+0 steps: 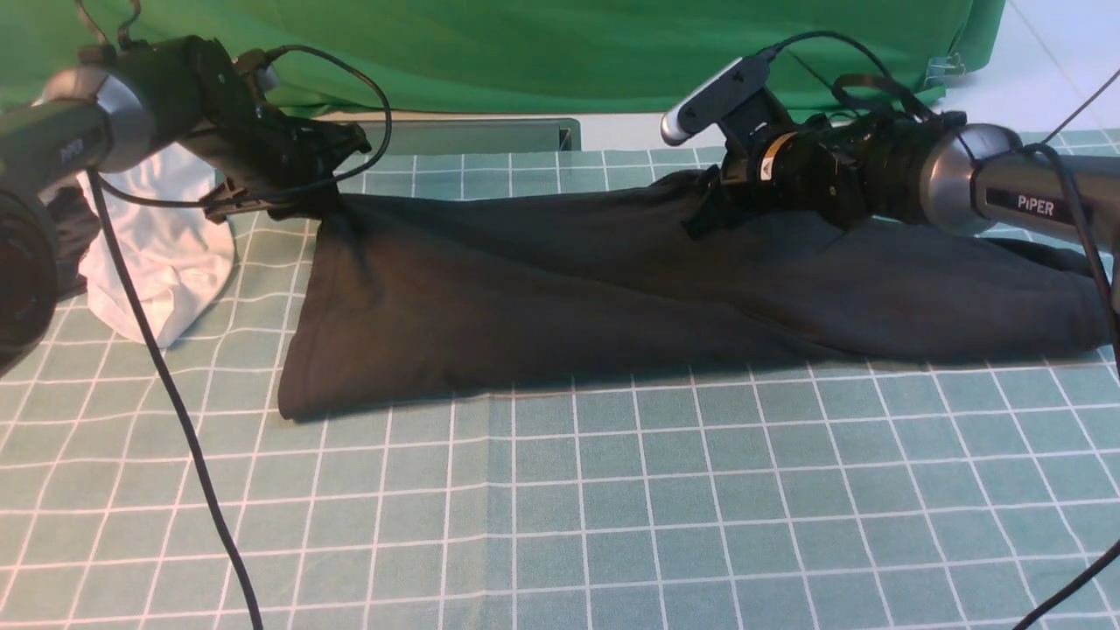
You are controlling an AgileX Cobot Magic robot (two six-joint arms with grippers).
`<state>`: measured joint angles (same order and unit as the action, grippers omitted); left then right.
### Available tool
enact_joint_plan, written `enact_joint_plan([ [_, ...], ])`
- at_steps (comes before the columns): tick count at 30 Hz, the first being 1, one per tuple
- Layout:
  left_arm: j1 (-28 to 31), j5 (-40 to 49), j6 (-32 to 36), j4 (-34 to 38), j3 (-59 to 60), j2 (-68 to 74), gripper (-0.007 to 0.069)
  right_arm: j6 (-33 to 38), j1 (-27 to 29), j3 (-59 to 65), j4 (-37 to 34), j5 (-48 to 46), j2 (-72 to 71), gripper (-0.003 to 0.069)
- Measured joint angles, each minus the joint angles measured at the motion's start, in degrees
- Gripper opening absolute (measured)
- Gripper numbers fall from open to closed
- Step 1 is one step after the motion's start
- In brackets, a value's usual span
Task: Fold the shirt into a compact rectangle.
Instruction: 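Fold the black garment in half by bringing its near edge over to the far edge, then pull the folded dark garment lengthwise by its ends to straighten it flat on the table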
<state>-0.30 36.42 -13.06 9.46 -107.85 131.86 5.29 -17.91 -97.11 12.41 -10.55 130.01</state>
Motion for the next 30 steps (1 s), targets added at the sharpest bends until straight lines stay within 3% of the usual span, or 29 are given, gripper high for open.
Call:
enact_joint_plan([
  [7, 0.2, 14.7, -1.7, -6.3, -12.6, -2.2, 0.0377, 0.2, 0.1, -15.5, 0.1, -23.9, -4.4, 0.0052],
  [10, 0.2, 21.6, -1.7, -6.4, -20.0, -2.8, 0.0452, 0.3, 0.1, -25.7, 0.2, -36.4, -5.1, 0.0027],
  [13, 0.2, 27.9, -1.7, -5.3, -24.8, -3.2, 0.0475, 1.0, 0.2, -35.6, 0.2, -50.1, -5.5, 0.0025],
  [17, 0.2, 32.5, -1.1, -0.5, -25.7, -3.6, 0.0369, 1.8, 1.9, -41.1, -0.3, -57.2, -6.5, 0.0024],
  [21, 0.3, 33.0, 2.7, 7.4, -24.4, -4.3, 0.0120, 1.2, 5.9, -37.3, -2.5, -58.4, -10.4, 0.0024],
  [23, 0.3, 33.0, 4.0, 10.6, -21.9, -5.7, 0.0045, 1.3, 8.6, -30.4, -3.8, -58.5, -14.1, 0.0024],
  [26, 0.1, 32.9, 4.5, 14.2, -15.9, -8.9, 0.0014, 1.3, 12.6, -18.2, -5.1, -58.6, -20.4, 0.0024],
  [30, -0.7, 33.0, 4.6, 13.4, -3.8, -14.6, 0.0014, 0.8, 21.9, -0.2, -7.3, -58.6, -27.2, 0.0024],
])
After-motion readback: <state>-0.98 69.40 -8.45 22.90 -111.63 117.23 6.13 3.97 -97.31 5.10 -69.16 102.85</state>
